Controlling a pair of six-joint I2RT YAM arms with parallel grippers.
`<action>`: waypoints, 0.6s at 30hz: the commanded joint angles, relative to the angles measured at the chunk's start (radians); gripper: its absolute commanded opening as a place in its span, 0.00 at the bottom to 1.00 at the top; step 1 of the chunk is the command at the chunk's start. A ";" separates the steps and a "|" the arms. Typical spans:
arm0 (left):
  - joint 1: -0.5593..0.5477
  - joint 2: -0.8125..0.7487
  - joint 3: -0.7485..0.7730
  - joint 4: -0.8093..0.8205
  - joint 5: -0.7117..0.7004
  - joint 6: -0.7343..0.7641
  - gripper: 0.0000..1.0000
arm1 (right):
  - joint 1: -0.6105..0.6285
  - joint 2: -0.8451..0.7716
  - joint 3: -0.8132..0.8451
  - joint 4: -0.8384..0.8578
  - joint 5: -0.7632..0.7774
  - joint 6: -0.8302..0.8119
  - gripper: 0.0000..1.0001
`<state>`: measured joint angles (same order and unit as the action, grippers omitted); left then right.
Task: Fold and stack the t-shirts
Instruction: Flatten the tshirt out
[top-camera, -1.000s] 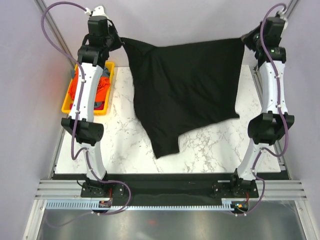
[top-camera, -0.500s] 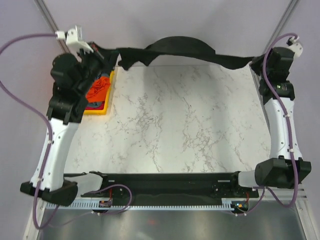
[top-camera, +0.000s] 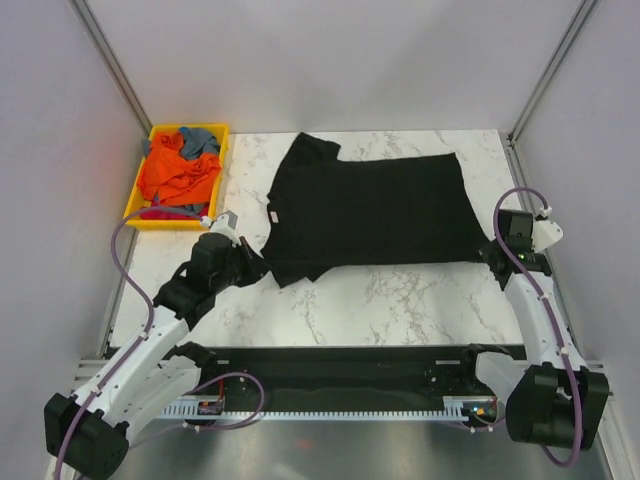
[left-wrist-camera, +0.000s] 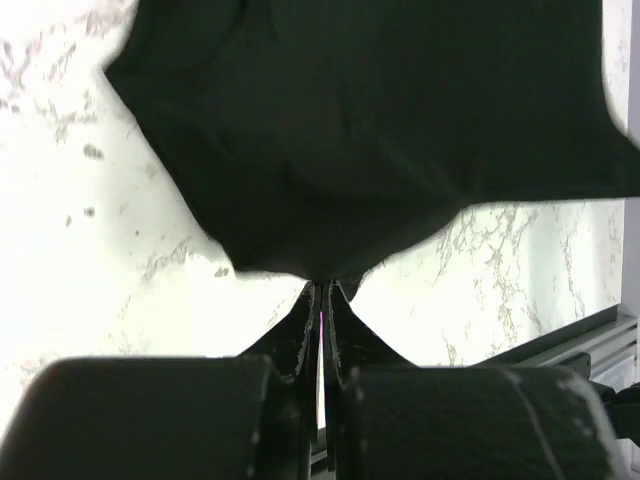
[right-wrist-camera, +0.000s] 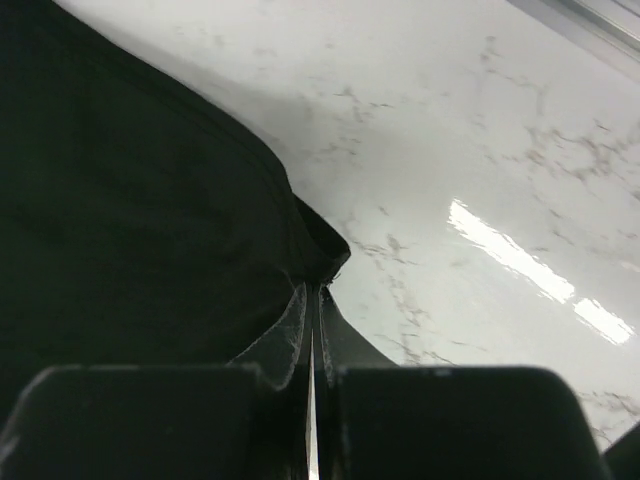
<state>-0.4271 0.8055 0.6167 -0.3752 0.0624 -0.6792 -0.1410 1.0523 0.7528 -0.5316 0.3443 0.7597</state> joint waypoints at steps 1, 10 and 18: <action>-0.007 -0.060 -0.041 0.039 0.004 -0.098 0.02 | -0.005 -0.072 -0.059 -0.005 0.139 0.101 0.00; -0.009 -0.008 -0.005 -0.039 -0.032 -0.083 0.02 | -0.003 -0.049 -0.087 -0.037 0.117 0.102 0.00; -0.009 0.181 0.110 0.036 0.014 -0.036 0.02 | -0.005 -0.029 -0.079 -0.077 0.217 0.121 0.00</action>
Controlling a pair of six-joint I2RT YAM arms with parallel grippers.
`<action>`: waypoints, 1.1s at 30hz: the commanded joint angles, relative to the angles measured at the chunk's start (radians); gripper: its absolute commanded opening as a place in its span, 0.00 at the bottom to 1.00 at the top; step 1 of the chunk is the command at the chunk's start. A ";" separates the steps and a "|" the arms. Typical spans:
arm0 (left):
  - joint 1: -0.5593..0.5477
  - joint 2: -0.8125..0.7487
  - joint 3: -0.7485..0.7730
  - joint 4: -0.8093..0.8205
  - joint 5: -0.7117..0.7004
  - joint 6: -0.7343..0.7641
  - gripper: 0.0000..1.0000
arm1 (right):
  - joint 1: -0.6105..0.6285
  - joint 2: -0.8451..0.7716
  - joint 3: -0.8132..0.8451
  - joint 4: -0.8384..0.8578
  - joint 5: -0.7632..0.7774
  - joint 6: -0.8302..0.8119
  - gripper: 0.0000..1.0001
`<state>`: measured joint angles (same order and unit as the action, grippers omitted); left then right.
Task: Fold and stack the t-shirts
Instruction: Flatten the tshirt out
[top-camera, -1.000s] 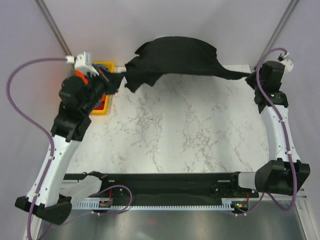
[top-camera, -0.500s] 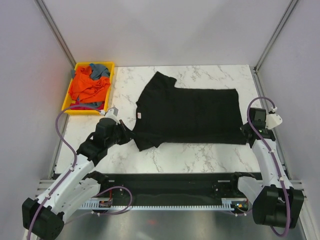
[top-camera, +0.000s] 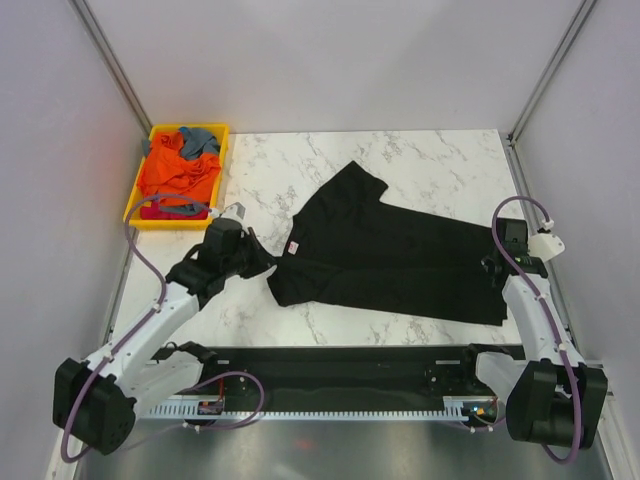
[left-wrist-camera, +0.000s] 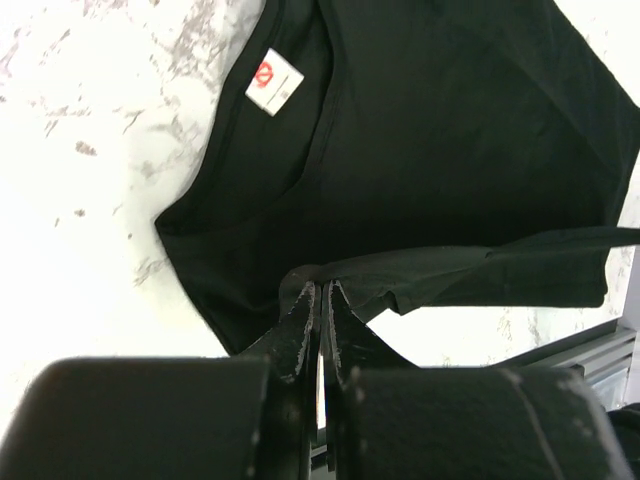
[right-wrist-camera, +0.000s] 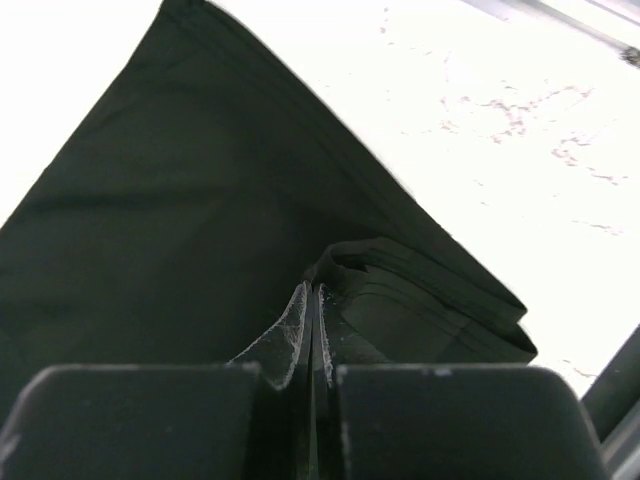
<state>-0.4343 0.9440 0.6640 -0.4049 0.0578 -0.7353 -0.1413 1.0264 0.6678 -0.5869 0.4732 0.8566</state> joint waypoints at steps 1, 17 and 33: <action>-0.001 0.083 0.083 0.072 0.019 0.020 0.02 | -0.004 0.000 0.010 -0.016 0.091 0.015 0.00; 0.011 0.316 1.060 -0.202 -0.299 0.226 0.02 | 0.005 0.170 0.841 -0.148 -0.254 -0.155 0.00; 0.006 -0.214 1.020 -0.225 -0.070 0.103 0.02 | 0.005 -0.210 1.056 -0.379 -0.456 -0.133 0.00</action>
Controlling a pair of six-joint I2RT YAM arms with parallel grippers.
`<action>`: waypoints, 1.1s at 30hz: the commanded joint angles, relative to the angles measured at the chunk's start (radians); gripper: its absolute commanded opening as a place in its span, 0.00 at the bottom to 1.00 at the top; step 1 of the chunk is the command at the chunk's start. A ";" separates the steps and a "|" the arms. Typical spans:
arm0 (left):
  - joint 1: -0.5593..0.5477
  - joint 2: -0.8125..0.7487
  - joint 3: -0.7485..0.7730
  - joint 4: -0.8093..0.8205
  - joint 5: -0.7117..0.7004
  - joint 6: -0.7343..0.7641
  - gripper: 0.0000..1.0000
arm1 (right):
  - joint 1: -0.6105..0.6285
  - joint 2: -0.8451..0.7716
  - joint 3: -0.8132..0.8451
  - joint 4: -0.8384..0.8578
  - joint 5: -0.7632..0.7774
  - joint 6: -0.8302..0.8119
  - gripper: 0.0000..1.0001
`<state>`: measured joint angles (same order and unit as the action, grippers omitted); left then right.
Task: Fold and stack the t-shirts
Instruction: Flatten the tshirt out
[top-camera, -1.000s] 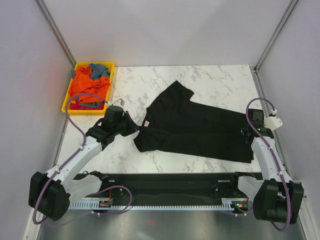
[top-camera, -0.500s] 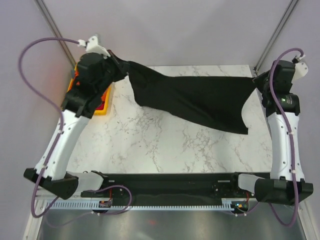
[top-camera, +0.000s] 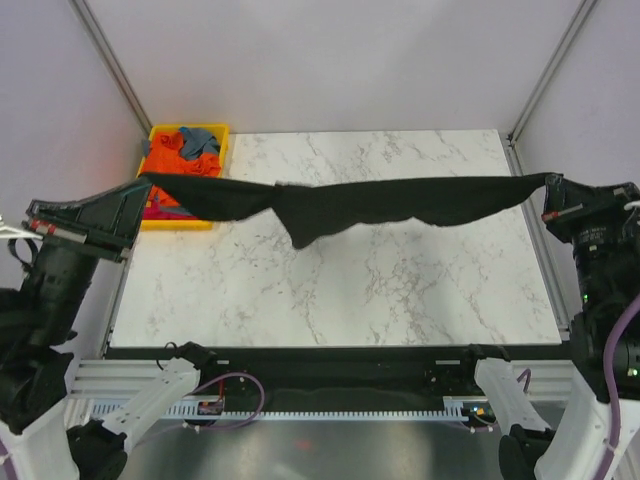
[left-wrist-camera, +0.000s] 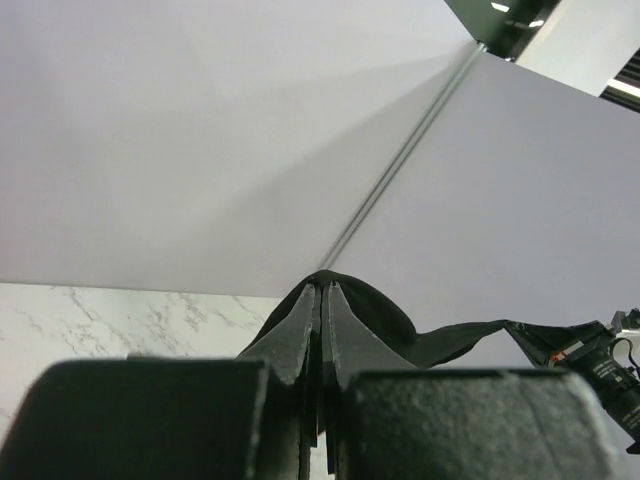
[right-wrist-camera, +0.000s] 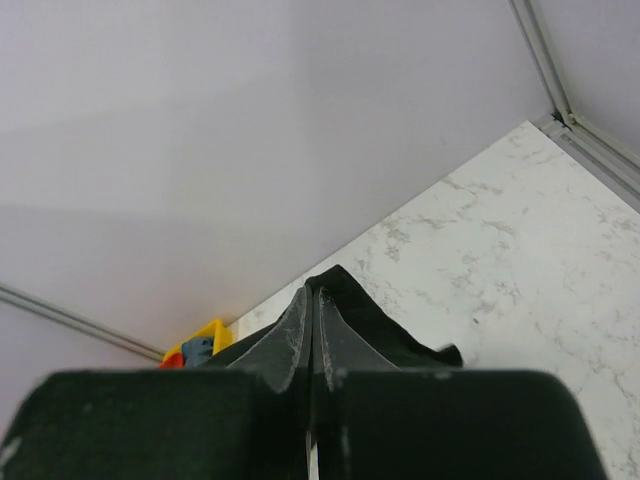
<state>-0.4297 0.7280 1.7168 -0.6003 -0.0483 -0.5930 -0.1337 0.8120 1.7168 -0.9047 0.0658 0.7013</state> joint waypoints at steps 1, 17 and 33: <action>0.002 0.001 -0.020 -0.047 0.039 -0.039 0.02 | -0.001 0.000 0.010 -0.063 -0.053 0.026 0.00; 0.009 0.540 0.205 -0.078 -0.147 0.254 0.02 | 0.000 0.369 -0.054 0.317 0.009 -0.023 0.00; 0.198 0.944 0.675 0.128 -0.029 0.328 0.02 | 0.031 0.908 0.512 0.346 0.167 -0.232 0.00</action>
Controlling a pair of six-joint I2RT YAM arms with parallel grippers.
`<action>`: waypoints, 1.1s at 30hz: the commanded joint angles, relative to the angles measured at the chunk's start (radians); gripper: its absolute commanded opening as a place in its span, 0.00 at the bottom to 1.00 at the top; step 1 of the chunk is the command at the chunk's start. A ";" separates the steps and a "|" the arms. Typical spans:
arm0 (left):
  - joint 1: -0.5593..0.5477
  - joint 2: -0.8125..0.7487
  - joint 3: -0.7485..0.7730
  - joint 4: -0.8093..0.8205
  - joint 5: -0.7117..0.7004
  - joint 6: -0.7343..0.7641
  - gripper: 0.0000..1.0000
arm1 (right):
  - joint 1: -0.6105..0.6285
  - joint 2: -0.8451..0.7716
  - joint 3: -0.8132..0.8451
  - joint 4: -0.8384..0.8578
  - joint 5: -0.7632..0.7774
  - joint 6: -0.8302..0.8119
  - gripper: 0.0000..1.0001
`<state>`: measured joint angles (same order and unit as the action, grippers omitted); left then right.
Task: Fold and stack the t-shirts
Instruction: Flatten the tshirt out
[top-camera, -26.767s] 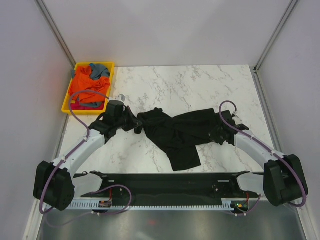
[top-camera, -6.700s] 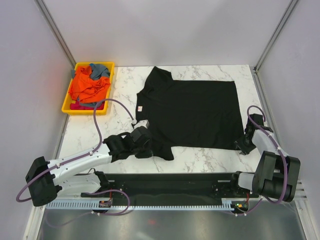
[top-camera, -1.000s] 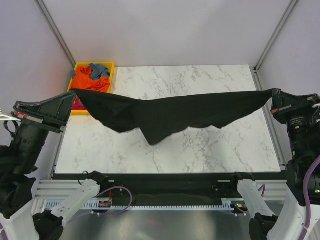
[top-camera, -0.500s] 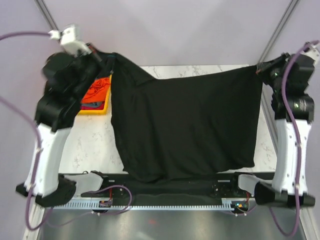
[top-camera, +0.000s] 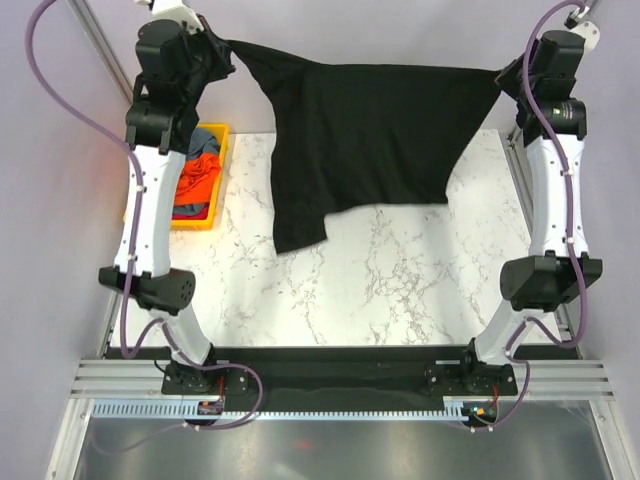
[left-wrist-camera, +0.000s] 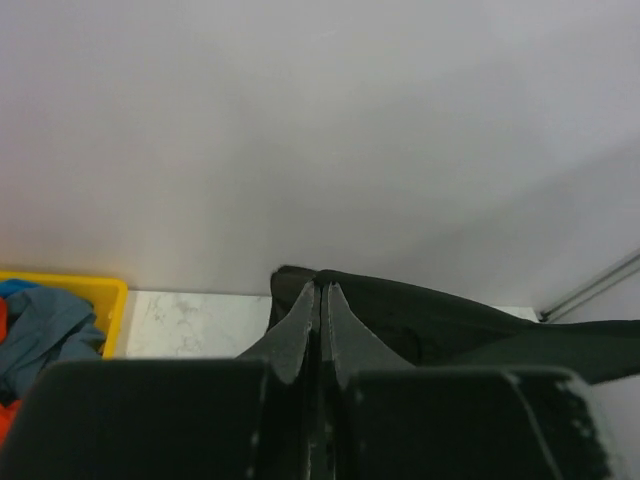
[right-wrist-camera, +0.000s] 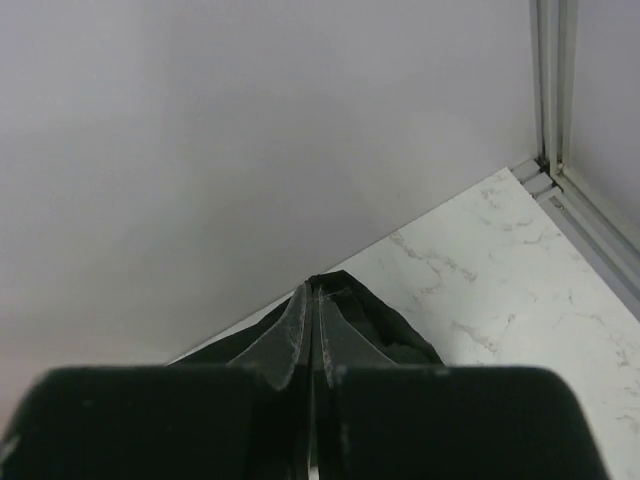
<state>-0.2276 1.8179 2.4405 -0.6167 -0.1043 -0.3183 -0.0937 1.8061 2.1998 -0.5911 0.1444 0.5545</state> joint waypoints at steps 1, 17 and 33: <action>-0.007 -0.199 -0.082 0.144 0.041 0.039 0.02 | -0.009 -0.112 -0.007 0.043 0.087 -0.090 0.00; -0.210 -0.894 -1.300 0.233 -0.005 -0.109 0.02 | 0.003 -0.583 -0.978 0.077 0.162 -0.053 0.00; -0.223 -0.910 -1.778 0.221 0.186 -0.297 0.02 | 0.002 -0.631 -1.477 0.071 0.348 0.151 0.00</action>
<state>-0.4511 0.8909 0.6617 -0.4313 0.0372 -0.5716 -0.0879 1.1774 0.7158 -0.5529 0.3794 0.6643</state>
